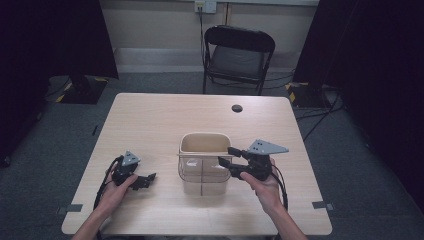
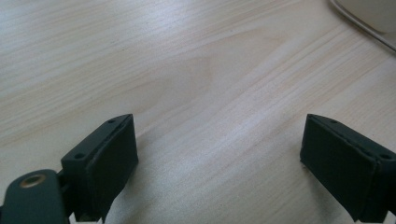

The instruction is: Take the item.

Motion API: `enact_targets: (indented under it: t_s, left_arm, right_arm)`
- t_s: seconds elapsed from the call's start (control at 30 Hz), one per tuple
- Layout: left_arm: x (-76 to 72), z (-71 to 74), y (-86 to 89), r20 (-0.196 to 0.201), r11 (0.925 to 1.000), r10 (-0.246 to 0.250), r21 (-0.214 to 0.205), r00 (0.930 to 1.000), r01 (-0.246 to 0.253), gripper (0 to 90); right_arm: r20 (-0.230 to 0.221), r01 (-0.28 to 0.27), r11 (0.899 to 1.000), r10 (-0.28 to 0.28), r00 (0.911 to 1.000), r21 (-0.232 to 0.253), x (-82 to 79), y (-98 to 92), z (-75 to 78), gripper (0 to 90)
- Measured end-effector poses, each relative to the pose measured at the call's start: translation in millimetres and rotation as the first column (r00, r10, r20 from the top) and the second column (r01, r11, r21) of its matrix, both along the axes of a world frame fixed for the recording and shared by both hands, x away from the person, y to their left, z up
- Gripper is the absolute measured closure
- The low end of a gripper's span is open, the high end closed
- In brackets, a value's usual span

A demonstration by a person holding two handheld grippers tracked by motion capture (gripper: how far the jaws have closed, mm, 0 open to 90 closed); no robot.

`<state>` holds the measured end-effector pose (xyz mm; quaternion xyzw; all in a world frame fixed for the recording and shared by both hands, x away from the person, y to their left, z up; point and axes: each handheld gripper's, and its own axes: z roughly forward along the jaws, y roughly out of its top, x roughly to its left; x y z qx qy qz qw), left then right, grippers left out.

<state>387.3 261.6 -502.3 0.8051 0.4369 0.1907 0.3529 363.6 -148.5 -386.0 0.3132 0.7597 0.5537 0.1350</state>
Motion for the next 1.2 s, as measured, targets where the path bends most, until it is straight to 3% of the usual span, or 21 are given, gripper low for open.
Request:
enact_targets:
  t_s: [0.33, 1.2]
  left_arm:
    - [0.0, 0.1, 0.2, 0.0, 1.0, -0.001, 0.002, 1.0, 0.001, 10.3]
    - [0.0, 0.1, 0.1, -0.001, 1.0, -0.002, 0.002, 1.0, 0.002, 10.3]
  right_arm:
    - [-0.014, -0.013, 1.0, 0.013, 0.9998, 0.014, 3.9, 1.0, 8.1, 48.7]
    - [-0.016, -0.005, 1.0, 0.005, 0.9999, 0.019, 6.1, 1.6, 8.2, 49.5]
